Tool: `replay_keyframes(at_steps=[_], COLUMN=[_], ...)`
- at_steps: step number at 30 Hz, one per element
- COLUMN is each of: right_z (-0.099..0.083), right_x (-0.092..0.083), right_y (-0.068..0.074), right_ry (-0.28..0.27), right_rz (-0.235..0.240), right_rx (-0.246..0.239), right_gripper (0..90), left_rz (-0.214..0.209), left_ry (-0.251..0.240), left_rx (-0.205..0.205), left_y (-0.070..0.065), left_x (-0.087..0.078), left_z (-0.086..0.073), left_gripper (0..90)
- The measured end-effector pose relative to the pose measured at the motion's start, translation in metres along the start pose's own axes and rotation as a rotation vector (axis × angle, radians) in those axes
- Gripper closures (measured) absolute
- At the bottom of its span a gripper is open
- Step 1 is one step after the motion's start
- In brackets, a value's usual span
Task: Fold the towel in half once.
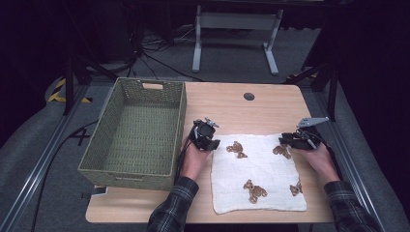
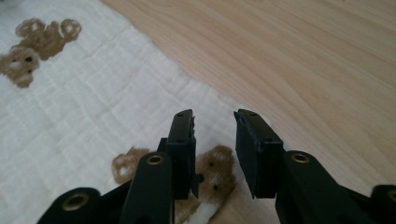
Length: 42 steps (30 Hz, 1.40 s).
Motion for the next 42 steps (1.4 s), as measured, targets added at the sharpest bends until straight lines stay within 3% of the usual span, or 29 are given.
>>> replay_keyframes(at_steps=[8, 13, 21, 25, 28, 32, 37, 42], right_z=[0.001, 0.001, 0.001, 0.000, 0.000, -0.001, -0.002, 0.001], right_x=[0.018, 0.019, 0.019, 0.019, 0.018, 0.017, 0.011, -0.001], right_y=[-0.008, -0.006, -0.004, -0.004, -0.004, -0.005, -0.005, -0.005], right_ry=[0.030, 0.046, 0.046, 0.048, 0.046, 0.044, 0.028, -0.009], right_rz=[-0.025, -0.053, -0.019, -0.017, -0.016, -0.006, 0.004, -0.005], right_rx=[-0.003, -0.027, -0.014, -0.016, -0.007, 0.006, 0.021, 0.017], right_gripper=[62.3, 68.9, 87.3, 89.2, 89.7, 90.0, 90.0, 90.0], left_rz=[0.007, 0.011, 0.009, 0.012, 0.033, 0.007, -0.033, -0.039], left_ry=[-0.008, -0.017, -0.005, 0.020, 0.020, 0.024, 0.001, -0.078], left_rx=[-0.019, -0.018, -0.005, 0.010, 0.043, 0.024, 0.001, -0.014], left_y=[0.008, 0.009, 0.010, 0.009, 0.008, 0.008, 0.007, 0.004], left_x=[0.009, 0.008, 0.014, 0.018, 0.020, 0.020, 0.014, -0.002], left_z=[0.005, 0.007, 0.009, 0.008, 0.007, 0.007, 0.009, 0.014], left_gripper=[56.1, 55.0, 55.1, 56.3, 67.4, 83.9, 85.9, 85.9])
Point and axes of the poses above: each handheld gripper's, and its own axes: x roughly forward along the jaws, z roughly out of its top, y roughly to its left, the point moved 2 cm from there along x, roughly forward along the jaws, and after that the axes turned 9 degrees about -x, right-handed, at the moved point
